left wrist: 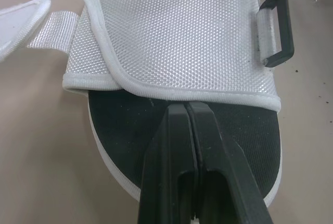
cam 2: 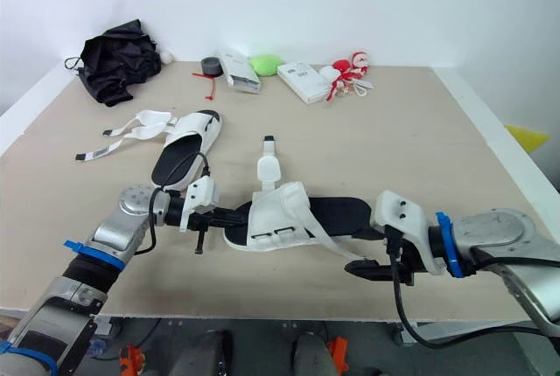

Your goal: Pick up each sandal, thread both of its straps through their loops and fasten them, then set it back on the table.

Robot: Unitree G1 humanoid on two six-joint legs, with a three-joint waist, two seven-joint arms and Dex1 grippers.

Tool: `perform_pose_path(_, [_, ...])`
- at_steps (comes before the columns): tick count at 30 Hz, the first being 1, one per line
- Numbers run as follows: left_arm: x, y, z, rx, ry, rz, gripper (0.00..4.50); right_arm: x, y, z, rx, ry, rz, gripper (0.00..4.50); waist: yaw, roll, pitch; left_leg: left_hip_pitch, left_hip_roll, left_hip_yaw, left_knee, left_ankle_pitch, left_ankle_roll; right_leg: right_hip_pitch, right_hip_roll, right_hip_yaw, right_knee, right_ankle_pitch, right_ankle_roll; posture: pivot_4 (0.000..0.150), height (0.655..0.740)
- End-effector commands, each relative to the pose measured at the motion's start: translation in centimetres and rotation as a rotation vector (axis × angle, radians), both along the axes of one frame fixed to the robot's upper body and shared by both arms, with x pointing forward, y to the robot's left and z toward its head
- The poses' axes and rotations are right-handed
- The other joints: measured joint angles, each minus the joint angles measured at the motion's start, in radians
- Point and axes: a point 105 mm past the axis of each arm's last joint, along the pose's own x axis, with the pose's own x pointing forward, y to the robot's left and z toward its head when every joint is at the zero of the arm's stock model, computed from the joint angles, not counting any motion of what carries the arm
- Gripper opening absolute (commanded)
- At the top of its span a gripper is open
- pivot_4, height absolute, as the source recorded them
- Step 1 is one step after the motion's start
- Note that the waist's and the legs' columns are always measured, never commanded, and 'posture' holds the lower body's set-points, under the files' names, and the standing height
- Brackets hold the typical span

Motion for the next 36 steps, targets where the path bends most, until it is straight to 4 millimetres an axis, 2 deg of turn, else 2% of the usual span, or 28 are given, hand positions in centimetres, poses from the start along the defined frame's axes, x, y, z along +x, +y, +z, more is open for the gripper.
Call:
perform_pose_path(1, [-0.5,1.7,-4.2,0.144,0.118,0.065,0.0,0.1,0.2,-0.1,-0.009,-0.004,0.019,0.13,0.0,0.0,0.0,0.0,0.0,0.0,0.0,0.0,0.0,0.0,0.0,0.0,0.0,0.0,0.0,0.15,0.738])
perform_pose_path(7, [-0.4,1.7,-4.1,0.143,0.115,0.067,0.0,-0.8,0.1,-1.0,-0.031,0.036,0.052,0.13,0.0,0.0,0.0,0.0,0.0,-0.001,0.0,0.0,0.0,0.001,0.0,-0.001,0.0,0.0,0.0,0.15,0.738])
perform_pose_path(12, [-0.4,1.7,-4.1,0.142,0.117,0.066,0.0,0.2,0.5,-1.2,-0.022,-0.035,0.039,0.13,0.0,-0.001,-0.001,0.0,0.0,-0.004,0.0,0.0,0.0,0.002,0.0,-0.004,0.0,0.0,0.0,0.15,0.738])
perform_pose_path(16, [-0.4,1.7,-4.1,0.142,0.117,0.066,0.0,0.3,0.1,-1.5,-0.046,-0.033,0.031,1.3,0.0,-0.001,0.0,0.0,0.0,-0.005,0.0,0.0,0.0,0.002,0.0,-0.005,0.0,0.0,0.0,0.15,0.738])
perform_pose_path(19, [-0.4,1.6,-4.1,0.143,0.118,0.067,0.0,0.5,-0.2,-1.4,-0.046,-0.03,0.021,2.57,0.0,-0.001,-0.001,0.0,0.0,-0.005,0.0,0.0,0.0,0.003,0.0,-0.006,0.0,0.001,-0.001,0.15,0.738])
perform_pose_path(28, [-0.5,1.6,-4.2,0.141,0.118,0.067,0.0,0.5,-0.2,-1.6,-0.063,-0.024,0.04,2.57,0.0,-0.001,-0.001,0.0,0.0,-0.007,0.0,0.0,0.0,0.004,0.0,-0.008,0.001,0.001,-0.001,0.15,0.738])
perform_pose_path(31, [-0.6,1.7,-4.3,0.141,0.119,0.067,0.0,0.5,0.0,-1.6,-0.06,-0.027,0.048,2.02,0.0,-0.001,-0.001,0.0,0.0,-0.008,0.0,0.0,0.0,0.004,0.0,-0.009,0.001,0.001,-0.001,0.15,0.738])
perform_pose_path(32, [-0.6,1.7,-4.3,0.142,0.12,0.067,0.0,0.5,0.0,-1.5,-0.058,-0.028,0.053,1.2,0.0,-0.001,-0.001,0.0,0.0,-0.008,0.0,0.0,0.0,0.004,0.0,-0.009,0.001,0.001,-0.001,0.15,0.738])
perform_pose_path(33, [-0.6,1.7,-4.3,0.142,0.12,0.067,0.0,0.5,0.1,-1.5,-0.055,-0.03,0.056,1.09,0.001,-0.001,-0.001,0.0,0.0,-0.008,0.0,0.0,0.0,0.004,0.0,-0.009,0.001,0.001,-0.001,0.15,0.738])
perform_pose_path(35, [-0.6,1.7,-4.3,0.142,0.121,0.067,0.0,0.5,0.3,-1.3,-0.049,-0.032,0.06,0.17,0.0,-0.001,-0.001,0.0,0.0,-0.008,0.0,0.0,0.0,0.004,0.0,-0.009,0.001,0.001,-0.001,0.15,0.738])
perform_pose_path(36, [-0.6,1.7,-4.3,0.142,0.121,0.067,0.0,0.5,0.4,-1.1,-0.045,-0.034,0.063,0.08,0.0,-0.001,-0.001,0.0,0.0,-0.008,0.0,0.0,0.0,0.004,0.0,-0.009,0.001,0.001,-0.001,0.15,0.738])
